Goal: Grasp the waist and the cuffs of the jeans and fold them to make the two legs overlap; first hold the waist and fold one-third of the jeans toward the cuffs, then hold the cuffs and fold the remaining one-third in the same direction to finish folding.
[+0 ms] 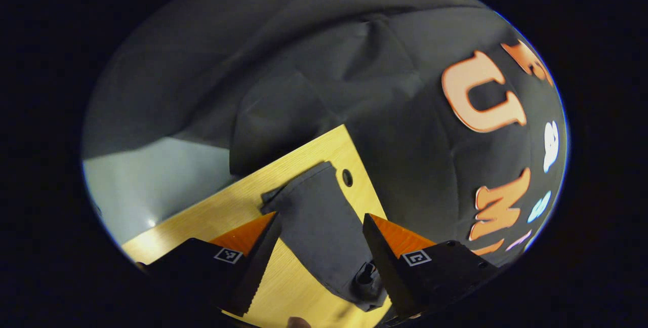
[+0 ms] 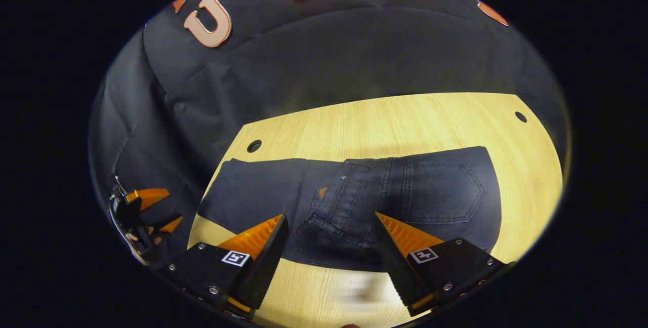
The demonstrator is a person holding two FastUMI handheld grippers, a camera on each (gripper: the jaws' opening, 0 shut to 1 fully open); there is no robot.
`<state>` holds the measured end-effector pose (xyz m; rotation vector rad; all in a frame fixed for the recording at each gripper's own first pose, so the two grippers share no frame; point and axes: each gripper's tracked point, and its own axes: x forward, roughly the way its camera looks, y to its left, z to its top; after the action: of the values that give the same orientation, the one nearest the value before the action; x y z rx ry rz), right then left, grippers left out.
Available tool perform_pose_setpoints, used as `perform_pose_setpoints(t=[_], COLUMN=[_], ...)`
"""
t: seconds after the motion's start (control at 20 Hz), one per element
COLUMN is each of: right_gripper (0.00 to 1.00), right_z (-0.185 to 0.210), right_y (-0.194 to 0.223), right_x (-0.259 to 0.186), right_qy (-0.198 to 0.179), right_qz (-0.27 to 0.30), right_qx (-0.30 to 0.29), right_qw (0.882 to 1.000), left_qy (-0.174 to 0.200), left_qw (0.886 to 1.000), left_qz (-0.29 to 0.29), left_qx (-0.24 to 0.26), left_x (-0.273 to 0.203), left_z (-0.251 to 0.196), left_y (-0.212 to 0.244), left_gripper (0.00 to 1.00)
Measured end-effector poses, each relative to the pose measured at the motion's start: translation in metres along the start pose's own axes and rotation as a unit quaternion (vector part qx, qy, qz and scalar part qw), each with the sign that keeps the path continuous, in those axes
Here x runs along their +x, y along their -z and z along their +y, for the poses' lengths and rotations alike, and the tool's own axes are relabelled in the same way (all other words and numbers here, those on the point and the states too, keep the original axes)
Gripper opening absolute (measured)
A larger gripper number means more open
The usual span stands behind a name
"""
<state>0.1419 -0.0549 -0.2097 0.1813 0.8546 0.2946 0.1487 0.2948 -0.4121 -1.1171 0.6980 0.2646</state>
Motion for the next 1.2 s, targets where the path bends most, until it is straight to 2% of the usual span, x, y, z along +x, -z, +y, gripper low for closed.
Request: perform_pose_setpoints(t=[0.1, 0.2, 0.5, 0.65, 0.75, 0.85, 0.95, 1.05, 1.2], right_gripper=[0.99, 0.99, 0.99, 0.99, 0.99, 0.99, 0.99, 0.99, 0.99], right_z=[-0.003, -0.003, -0.007, -0.011, -0.016, -0.017, -0.021, -0.022, -0.025], right_y=[0.001, 0.003, 0.002, -0.001, 0.0, 0.0, 0.003, 0.007, 0.011], right_x=[-0.004, -0.005, -0.005, -0.005, -0.003, -0.002, 0.001, 0.003, 0.006], right_qy=[0.004, 0.004, 0.009, 0.013, 0.019, 0.018, 0.022, 0.017, 0.013], right_qz=[0.002, 0.008, 0.016, 0.016, 0.019, 0.022, 0.026, 0.033, 0.039], right_qx=[0.015, 0.027, 0.035, 0.043, 0.048, 0.059, 0.066, 0.079, 0.088], right_qw=[1.0, 1.0, 0.999, 0.999, 0.998, 0.998, 0.997, 0.996, 0.995], left_qy=[-0.024, -0.037, -0.062, -0.046, -0.058, -0.046, -0.038, -0.014, 0.035], left_qw=[0.999, 0.999, 0.998, 0.996, 0.995, 0.996, 0.995, 0.995, 0.996], left_qz=[0.006, 0.005, -0.027, -0.071, -0.059, -0.049, -0.036, -0.028, -0.011], left_qx=[-0.032, -0.037, -0.004, 0.033, 0.05, 0.062, 0.081, 0.094, 0.079], left_x=[0.016, 0.029, 0.06, 0.062, 0.072, 0.084, 0.083, 0.09, 0.095], left_z=[0.018, 0.024, 0.031, 0.031, 0.04, 0.036, 0.038, 0.029, 0.015], left_y=[0.002, 0.003, -0.016, -0.052, -0.055, -0.054, -0.048, -0.04, -0.018], left_gripper=[0.98, 0.98, 0.98, 0.98, 0.98, 0.95, 0.97, 0.96, 0.96])
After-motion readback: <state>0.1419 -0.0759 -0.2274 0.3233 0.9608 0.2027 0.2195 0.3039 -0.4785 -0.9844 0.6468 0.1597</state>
